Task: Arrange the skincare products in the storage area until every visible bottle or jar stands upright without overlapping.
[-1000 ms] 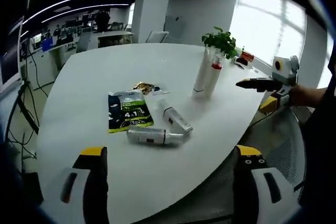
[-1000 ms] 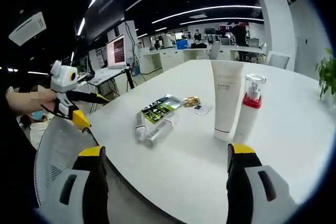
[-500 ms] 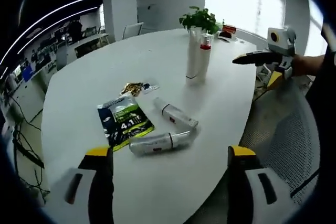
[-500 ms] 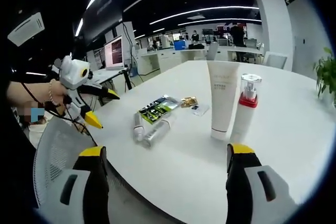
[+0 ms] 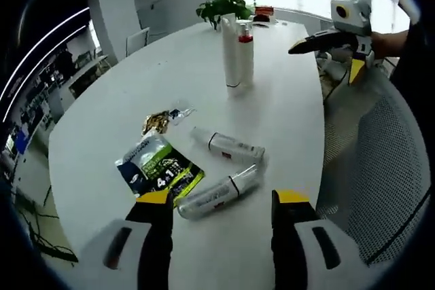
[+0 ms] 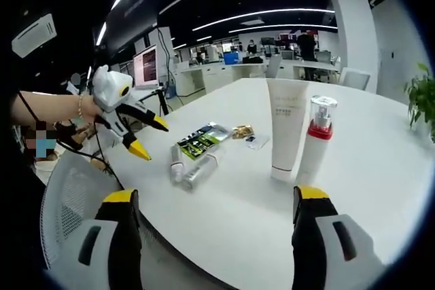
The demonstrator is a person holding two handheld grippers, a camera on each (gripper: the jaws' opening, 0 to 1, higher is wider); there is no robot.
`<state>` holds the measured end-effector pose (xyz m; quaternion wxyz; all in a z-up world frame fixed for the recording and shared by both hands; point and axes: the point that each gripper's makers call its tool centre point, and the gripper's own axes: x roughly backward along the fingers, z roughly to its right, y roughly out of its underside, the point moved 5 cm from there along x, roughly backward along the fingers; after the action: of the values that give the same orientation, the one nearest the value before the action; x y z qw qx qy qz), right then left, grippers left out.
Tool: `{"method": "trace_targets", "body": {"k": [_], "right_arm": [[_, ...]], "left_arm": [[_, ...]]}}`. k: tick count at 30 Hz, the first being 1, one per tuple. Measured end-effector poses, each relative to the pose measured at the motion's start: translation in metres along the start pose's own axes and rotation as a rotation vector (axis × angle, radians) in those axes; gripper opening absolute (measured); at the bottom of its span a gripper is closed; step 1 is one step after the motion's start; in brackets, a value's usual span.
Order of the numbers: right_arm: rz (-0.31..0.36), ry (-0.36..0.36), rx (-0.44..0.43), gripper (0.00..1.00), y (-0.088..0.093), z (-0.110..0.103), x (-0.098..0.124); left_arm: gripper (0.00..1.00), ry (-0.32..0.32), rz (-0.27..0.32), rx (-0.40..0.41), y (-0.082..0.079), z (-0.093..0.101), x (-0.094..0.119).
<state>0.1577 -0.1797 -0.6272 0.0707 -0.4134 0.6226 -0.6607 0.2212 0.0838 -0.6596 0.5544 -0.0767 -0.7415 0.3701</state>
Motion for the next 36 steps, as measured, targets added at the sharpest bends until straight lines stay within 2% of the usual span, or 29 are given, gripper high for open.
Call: {"method": "trace_targets", "body": {"k": [4,11,13,20,22,26,30,34,36], "right_arm": [[0.001,0.004,-0.003,0.92,0.000,0.000,0.000],[-0.005,0.024,-0.021,0.92,0.001,0.004,0.000],[-0.009,0.028,-0.022,0.91,0.001,0.004,0.000],[-0.011,0.046,-0.035,0.91,0.002,0.008,0.001],[-0.010,0.049,-0.038,0.90,0.003,0.008,0.001],[-0.014,0.056,-0.043,0.90,0.003,0.009,0.001],[-0.017,0.059,-0.046,0.89,0.004,0.009,0.001],[-0.018,0.062,-0.049,0.89,0.005,0.010,0.000],[-0.019,0.060,-0.050,0.89,0.005,0.009,0.000]], "left_arm": [[0.51,0.019,-0.004,-0.039,-0.002,-0.002,-0.011],[0.48,0.061,-0.049,-0.118,0.001,-0.013,-0.033],[0.48,0.076,-0.063,-0.141,-0.002,-0.011,-0.032],[0.45,0.145,-0.152,-0.250,0.006,-0.009,-0.049],[0.44,0.165,-0.174,-0.271,0.011,-0.010,-0.054],[0.34,0.189,-0.204,-0.300,0.014,-0.010,-0.062],[0.33,0.209,-0.226,-0.326,0.015,-0.007,-0.065],[0.30,0.193,-0.249,-0.378,0.015,-0.008,-0.068],[0.29,0.205,-0.249,-0.367,0.014,-0.007,-0.067]]}}
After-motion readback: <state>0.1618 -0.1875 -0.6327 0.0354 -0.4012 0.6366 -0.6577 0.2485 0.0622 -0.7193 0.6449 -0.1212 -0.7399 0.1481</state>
